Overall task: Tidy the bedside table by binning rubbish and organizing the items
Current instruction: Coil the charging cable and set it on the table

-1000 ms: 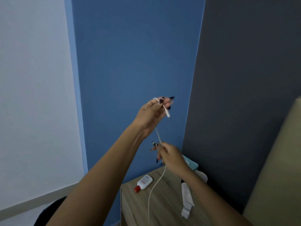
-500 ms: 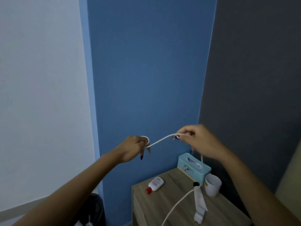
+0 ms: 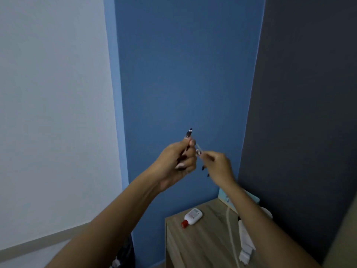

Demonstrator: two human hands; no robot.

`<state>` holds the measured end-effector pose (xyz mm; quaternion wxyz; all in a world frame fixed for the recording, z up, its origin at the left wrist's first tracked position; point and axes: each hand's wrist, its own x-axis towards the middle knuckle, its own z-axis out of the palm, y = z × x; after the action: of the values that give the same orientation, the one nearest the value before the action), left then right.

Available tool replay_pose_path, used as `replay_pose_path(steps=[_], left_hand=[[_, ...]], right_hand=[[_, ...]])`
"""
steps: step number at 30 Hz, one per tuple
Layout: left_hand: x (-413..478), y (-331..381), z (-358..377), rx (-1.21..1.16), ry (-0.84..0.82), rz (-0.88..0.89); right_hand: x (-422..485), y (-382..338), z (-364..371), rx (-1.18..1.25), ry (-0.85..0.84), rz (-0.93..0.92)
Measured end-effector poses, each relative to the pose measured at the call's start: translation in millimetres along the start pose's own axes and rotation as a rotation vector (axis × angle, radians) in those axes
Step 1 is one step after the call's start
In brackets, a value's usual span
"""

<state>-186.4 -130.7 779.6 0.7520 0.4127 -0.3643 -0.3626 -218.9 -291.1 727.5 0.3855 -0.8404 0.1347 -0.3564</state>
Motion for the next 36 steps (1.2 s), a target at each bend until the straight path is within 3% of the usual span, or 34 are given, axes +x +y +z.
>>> replay_pose_path(steps=[5, 9, 15, 17, 20, 24, 30, 33, 36], left_hand=[[37, 17, 4, 0.087, 0.169, 0.217], [45, 22, -28, 0.486, 0.224, 0.265], [15, 16, -78, 1.114, 0.175, 0.003], [3, 16, -88, 1.209, 0.155, -0.106], [-13, 17, -89, 1.152, 0.121, -0.212], [-26, 13, -67, 0.974, -0.048, -0.326], [-25, 10, -23, 0.658, -0.28, -0.307], [-18, 16, 2, 0.541, -0.281, -0.197], [-2, 29, 15, 0.376, -0.107, -0.069]], right_hand=[[-48, -22, 55, -0.075, -0.304, -0.061], [-73, -43, 57, -0.09, -0.398, -0.164], [-44, -40, 5, -0.216, -0.376, -0.168], [-34, -36, -14, -0.255, -0.376, -0.154], [-21, -31, -35, -0.242, -0.346, -0.141], [-9, -25, -42, -0.158, -0.267, -0.135], [-2, -24, -17, 0.047, -0.14, -0.085], [-12, -33, 7, 0.084, -0.174, -0.033], [-30, -54, 34, 0.085, -0.235, -0.02]])
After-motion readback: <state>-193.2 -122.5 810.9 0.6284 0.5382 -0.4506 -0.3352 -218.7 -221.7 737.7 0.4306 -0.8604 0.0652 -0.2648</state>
